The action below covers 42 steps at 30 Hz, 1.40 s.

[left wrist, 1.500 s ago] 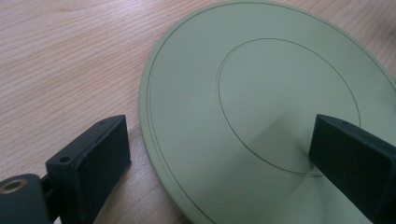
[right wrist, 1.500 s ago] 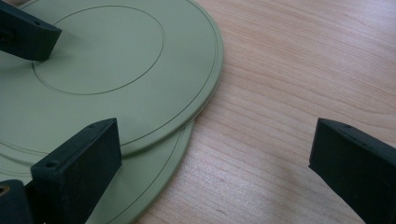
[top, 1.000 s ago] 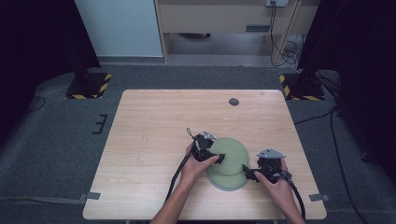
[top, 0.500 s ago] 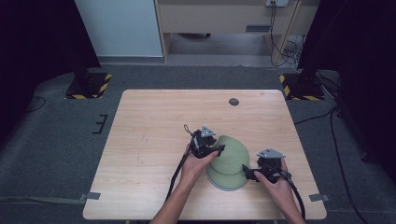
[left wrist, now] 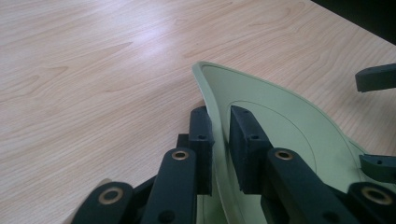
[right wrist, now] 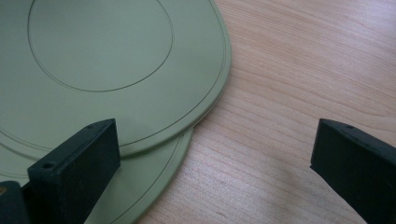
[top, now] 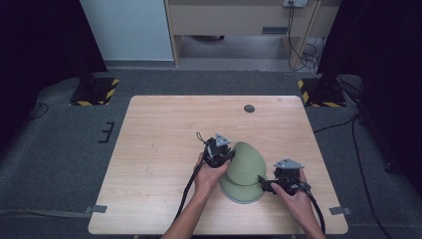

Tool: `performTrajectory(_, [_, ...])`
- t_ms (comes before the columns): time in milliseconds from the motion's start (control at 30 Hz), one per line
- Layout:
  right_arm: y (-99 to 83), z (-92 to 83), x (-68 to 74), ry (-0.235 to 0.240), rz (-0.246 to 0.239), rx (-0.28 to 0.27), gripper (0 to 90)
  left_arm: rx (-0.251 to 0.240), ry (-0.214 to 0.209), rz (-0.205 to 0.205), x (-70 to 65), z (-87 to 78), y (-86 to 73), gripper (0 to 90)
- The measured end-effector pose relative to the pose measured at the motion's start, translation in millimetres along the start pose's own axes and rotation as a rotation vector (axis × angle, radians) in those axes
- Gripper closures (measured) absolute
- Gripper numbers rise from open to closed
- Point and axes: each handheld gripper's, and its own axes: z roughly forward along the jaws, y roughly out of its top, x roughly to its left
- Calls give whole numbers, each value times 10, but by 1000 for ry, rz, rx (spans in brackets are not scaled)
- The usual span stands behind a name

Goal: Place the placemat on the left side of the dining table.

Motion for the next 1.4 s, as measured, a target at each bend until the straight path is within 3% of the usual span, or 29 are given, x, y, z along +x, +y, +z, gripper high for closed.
performTrajectory(200, [12,-44,-80,-29,33,-26,38,-7,3,-6,-10,-20,8,816])
performTrajectory(433, [-33,-50,-226,-83,66,3,46,-15,-15,-8,-33,-64,53,850])
performTrajectory(800, [-60,-20,-289,-94,77,23,47,-38,-43,-1,-96,-157,165,854])
performTrajectory(900, [-64,-14,-291,-95,75,26,47,-41,-46,17,-133,-196,204,854])
performTrajectory(1400, [-92,34,-269,-84,82,50,47,-111,-123,9,-269,-383,411,856])
